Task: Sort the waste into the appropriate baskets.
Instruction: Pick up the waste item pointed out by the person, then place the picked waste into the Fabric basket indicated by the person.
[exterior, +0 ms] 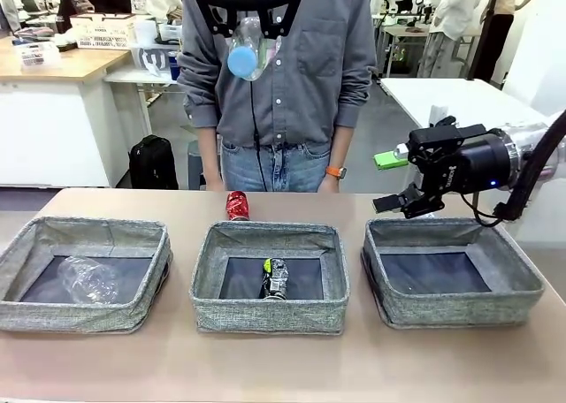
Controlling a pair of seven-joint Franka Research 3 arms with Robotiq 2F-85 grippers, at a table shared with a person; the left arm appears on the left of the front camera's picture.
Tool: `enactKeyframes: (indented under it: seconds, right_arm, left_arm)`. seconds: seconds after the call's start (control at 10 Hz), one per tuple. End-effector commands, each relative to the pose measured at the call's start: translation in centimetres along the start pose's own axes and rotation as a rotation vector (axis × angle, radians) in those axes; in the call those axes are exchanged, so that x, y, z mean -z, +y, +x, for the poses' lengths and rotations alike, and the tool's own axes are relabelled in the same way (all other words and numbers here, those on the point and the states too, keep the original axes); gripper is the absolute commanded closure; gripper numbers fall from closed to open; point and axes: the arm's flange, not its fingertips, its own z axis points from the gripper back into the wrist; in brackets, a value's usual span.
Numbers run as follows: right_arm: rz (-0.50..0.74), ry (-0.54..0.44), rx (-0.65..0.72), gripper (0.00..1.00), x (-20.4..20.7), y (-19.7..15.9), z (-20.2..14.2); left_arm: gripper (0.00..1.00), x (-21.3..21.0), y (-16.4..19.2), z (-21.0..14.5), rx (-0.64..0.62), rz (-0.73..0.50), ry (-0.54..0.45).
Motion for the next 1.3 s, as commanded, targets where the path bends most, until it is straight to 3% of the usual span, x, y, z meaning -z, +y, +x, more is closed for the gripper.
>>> enactKeyframes:
  seconds: [0.0, 1.2]
  right_arm:
    - [-0.004, 0.009, -0.010, 0.00, -0.11, 0.07, -0.07]
    - [-0.004, 0.009, -0.010, 0.00, -0.11, 0.07, -0.07]
  left_arm:
    - [0.79, 0.07, 0.08, -0.24, -0.003, -0.001, -0.007]
    - [0.79, 0.07, 0.08, -0.24, -0.003, -0.001, -0.007]
